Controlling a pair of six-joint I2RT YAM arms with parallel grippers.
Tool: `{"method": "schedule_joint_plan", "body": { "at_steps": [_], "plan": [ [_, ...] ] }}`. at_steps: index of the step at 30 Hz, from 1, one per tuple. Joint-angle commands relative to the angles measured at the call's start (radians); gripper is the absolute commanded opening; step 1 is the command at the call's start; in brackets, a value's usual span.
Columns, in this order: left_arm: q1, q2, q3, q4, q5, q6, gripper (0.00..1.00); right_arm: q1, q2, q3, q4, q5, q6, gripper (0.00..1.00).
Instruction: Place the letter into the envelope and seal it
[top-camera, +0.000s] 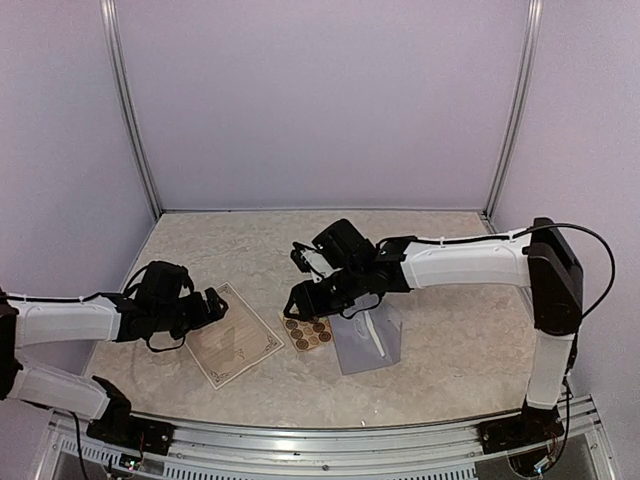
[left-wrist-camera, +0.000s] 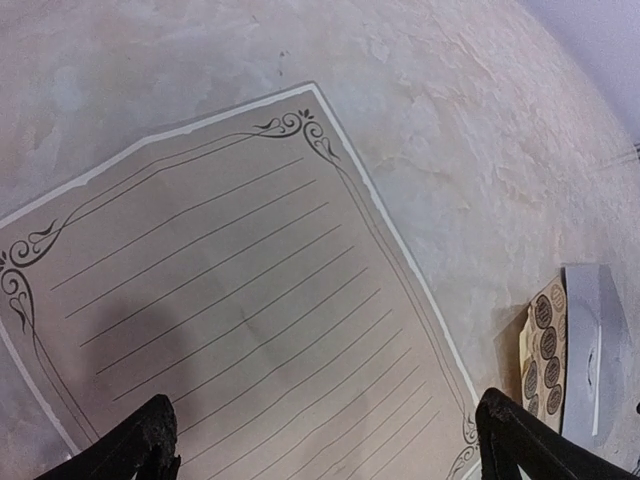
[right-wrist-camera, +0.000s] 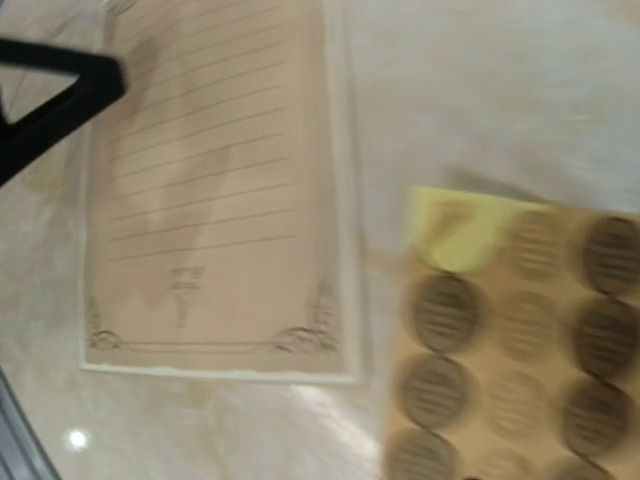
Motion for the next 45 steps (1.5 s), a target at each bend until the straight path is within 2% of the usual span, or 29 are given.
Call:
{"method": "schedule_joint_plan", "body": {
  "at_steps": [1, 9, 13, 22, 45],
  "plan": [
    [0.044, -0.031, -0.044, -0.011, 0.043, 0.016, 0.99, 0.050, 0.093, 0.107, 0.008, -0.055, -0.013, 0.55],
    [0.043, -0.052, -0.042, 0.043, 0.057, 0.053, 0.98, 0.104, 0.238, 0.218, 0.000, -0.091, 0.029, 0.54],
    [0.043, -0.040, -0.056, 0.110, 0.114, 0.065, 0.98, 0.105, 0.272, 0.227, -0.021, -0.054, 0.066, 0.55],
    [0.037, 0.009, -0.076, 0.172, 0.176, 0.062, 0.98, 0.094, 0.285, 0.185, -0.051, 0.023, 0.119, 0.56],
    [0.025, 0.069, -0.103, 0.174, 0.210, 0.053, 0.98, 0.085, 0.368, 0.195, -0.016, -0.011, 0.163, 0.51]
  ]
}}
